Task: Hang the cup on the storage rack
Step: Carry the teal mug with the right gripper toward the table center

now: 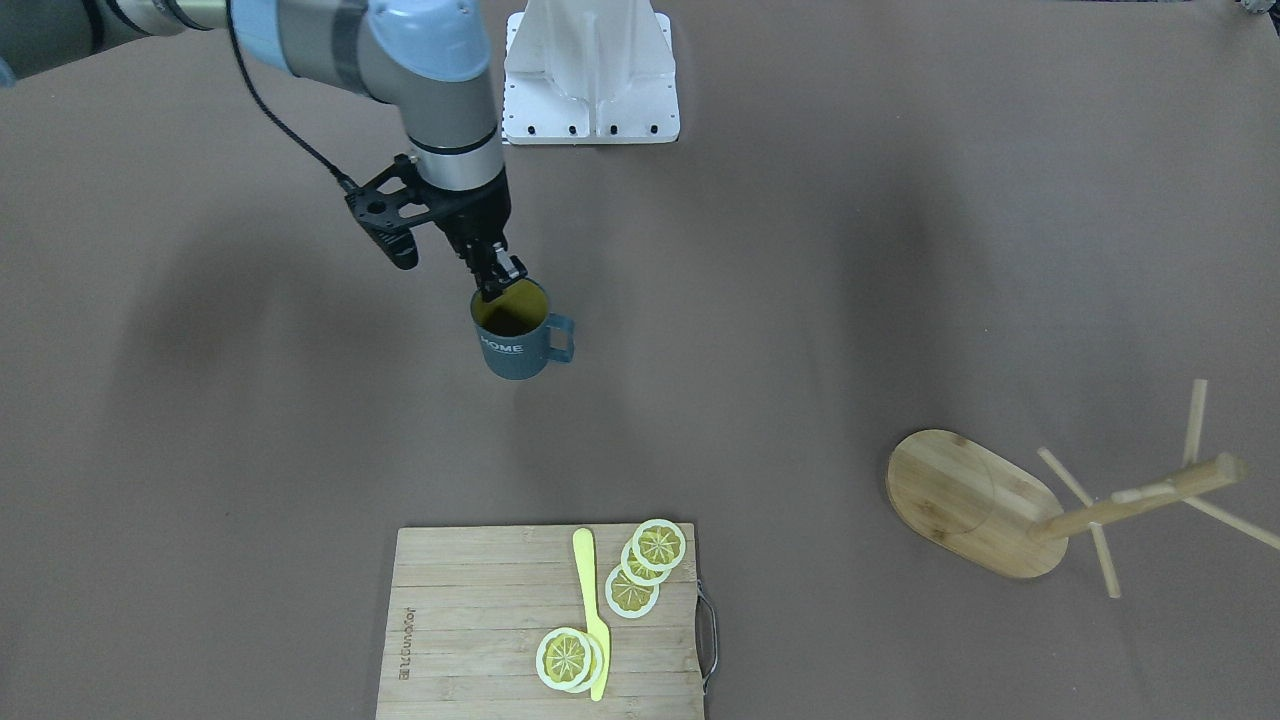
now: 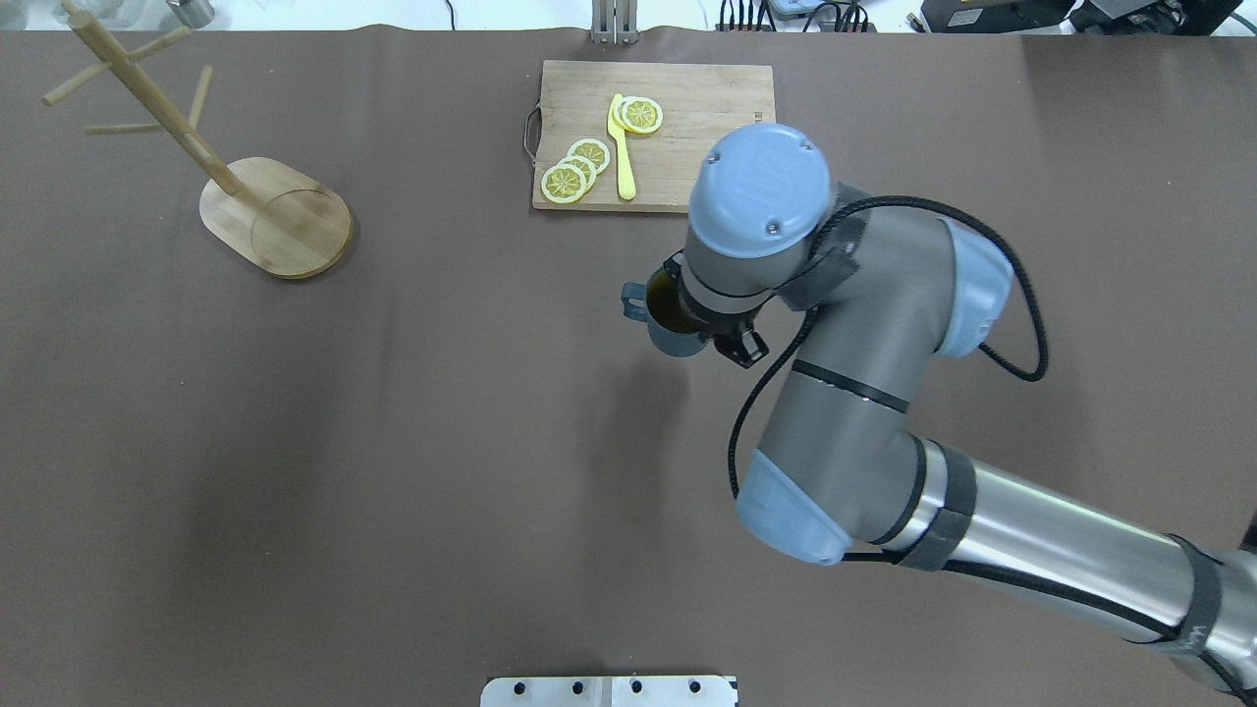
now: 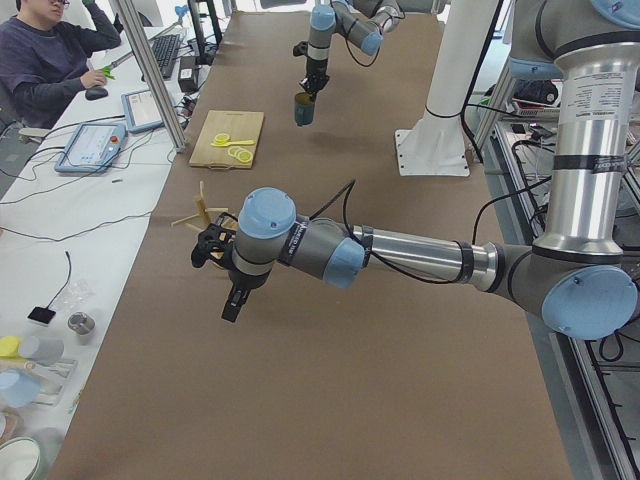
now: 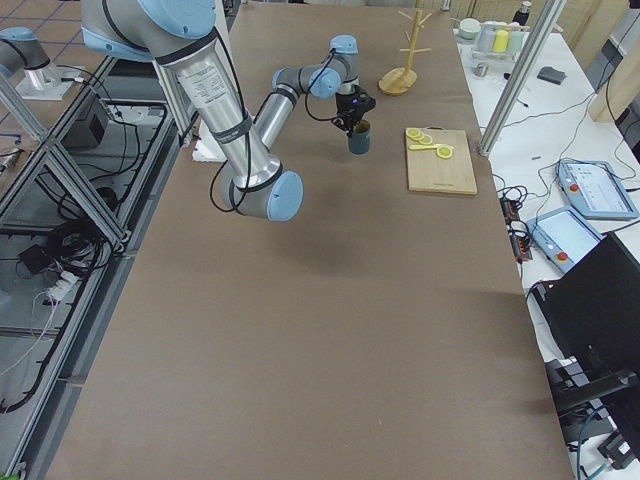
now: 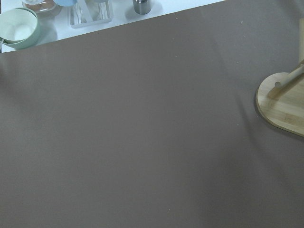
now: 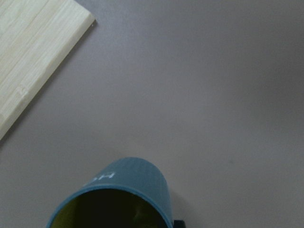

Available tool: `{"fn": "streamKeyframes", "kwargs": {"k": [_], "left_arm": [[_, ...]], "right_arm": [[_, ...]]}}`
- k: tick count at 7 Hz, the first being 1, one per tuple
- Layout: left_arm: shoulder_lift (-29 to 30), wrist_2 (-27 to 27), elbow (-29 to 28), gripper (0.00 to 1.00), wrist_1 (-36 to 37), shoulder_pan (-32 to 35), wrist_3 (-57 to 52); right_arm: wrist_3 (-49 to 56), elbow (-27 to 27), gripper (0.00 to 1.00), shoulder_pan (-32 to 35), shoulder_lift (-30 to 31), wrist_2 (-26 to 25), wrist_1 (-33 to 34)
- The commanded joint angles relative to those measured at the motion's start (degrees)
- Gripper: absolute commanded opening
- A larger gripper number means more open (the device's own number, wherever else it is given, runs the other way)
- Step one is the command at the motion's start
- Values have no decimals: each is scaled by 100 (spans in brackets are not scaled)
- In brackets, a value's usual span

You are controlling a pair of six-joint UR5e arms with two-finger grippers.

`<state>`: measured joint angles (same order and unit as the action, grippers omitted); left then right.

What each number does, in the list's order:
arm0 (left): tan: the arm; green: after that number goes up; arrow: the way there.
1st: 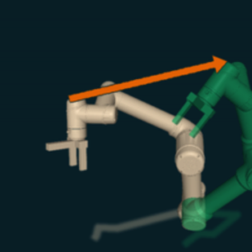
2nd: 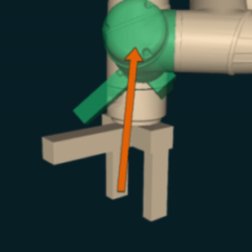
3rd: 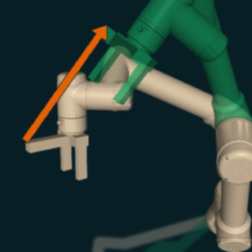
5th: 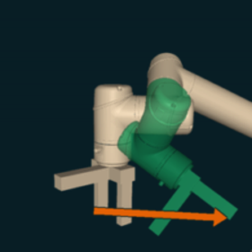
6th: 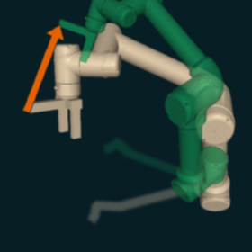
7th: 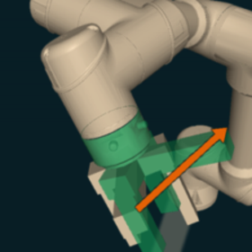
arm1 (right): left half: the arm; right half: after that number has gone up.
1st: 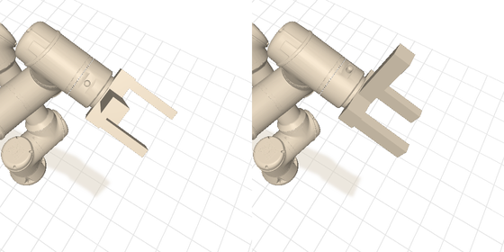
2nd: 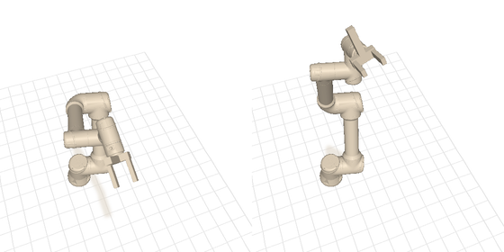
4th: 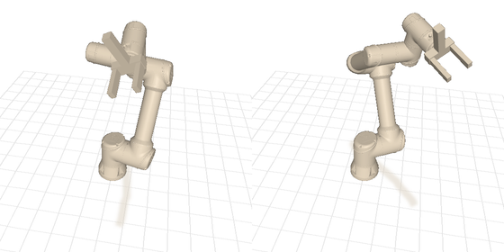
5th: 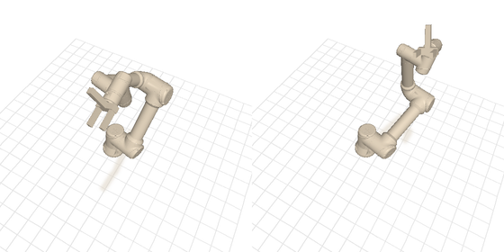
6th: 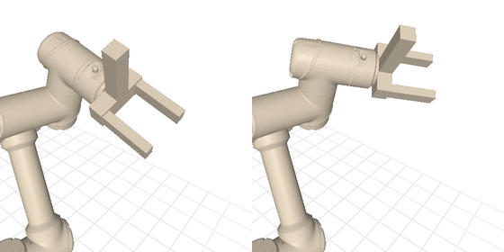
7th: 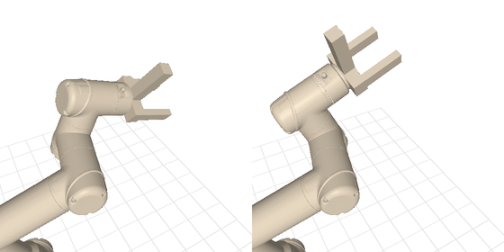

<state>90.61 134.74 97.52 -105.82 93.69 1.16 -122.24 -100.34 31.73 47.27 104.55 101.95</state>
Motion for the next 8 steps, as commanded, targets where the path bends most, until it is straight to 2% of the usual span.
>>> {"fn": "streamKeyframes", "kwargs": {"k": [1, 5, 6, 7, 8], "left_arm": [[0, 0, -14, 99, 0, 0, 50], [0, 0, -40, 99, -9, 0, 51], [0, 0, -40, 99, -9, 0, 59], [0, 0, -40, 99, -9, 0, 59], [0, 0, -31, 99, -9, 0, 51]], "right_arm": [[-999, 899, 0, -402, -674, -49, -25], [-838, 1007, 0, -571, -745, -49, -34], [-775, 1007, 6, -562, -745, -57, -34], [-644, 1007, 18, -562, -737, -75, -34], [-460, 981, 99, -562, -745, -240, -26]]}}
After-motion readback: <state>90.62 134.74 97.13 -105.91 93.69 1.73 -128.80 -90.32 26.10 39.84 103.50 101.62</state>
